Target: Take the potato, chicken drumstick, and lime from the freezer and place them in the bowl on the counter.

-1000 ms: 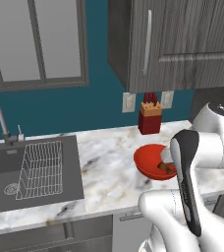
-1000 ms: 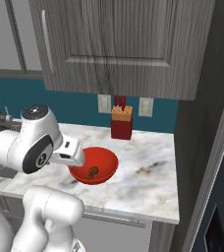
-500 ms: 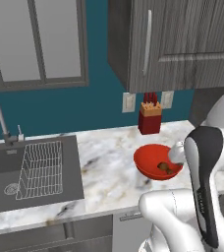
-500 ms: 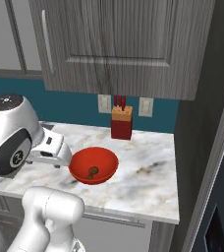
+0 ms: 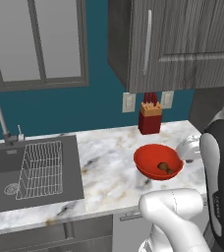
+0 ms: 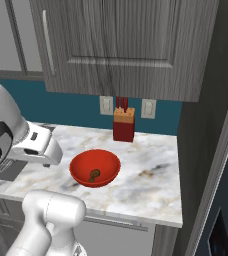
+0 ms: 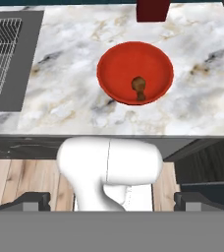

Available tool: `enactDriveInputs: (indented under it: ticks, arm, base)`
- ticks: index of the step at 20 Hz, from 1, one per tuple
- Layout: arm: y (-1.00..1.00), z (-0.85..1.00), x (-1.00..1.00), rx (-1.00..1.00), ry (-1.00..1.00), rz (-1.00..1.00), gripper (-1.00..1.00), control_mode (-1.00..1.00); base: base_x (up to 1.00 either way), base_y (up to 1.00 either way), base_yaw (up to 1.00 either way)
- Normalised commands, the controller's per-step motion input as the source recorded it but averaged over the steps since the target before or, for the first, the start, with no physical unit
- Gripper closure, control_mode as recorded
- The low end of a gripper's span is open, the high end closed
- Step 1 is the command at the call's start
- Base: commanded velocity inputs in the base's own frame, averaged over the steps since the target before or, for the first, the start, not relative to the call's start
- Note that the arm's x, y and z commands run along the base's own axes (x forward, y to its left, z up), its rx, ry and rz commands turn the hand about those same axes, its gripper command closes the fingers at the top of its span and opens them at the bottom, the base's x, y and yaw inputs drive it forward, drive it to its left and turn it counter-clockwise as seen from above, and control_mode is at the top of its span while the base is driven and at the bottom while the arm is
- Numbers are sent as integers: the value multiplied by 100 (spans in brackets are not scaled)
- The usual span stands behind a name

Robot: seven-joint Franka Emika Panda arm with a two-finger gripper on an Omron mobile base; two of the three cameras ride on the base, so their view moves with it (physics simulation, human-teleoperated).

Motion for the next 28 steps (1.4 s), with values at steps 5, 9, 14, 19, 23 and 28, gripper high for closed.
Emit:
enactDriveInputs:
  ticks: [5,9,14,19,23,28]
  arm:
    - [0,28,-26,0,0,0,-100,-100]
    - [0,14,-13,0,0,0,-100,-100]
    - [0,4,-4,0,0,0,-100,-100]
    - [0,0,-12,0,1,0,-100,-100]
    - [0,0,0,0,0,0,-100,100]
    - [0,0,0,0,0,0,-100,100]
  base:
    - [0,0,0]
    - [0,0,0]
    - [0,0,0]
    - [0,0,0]
    - [-30,23,-2]
    - [-53,100,-18]
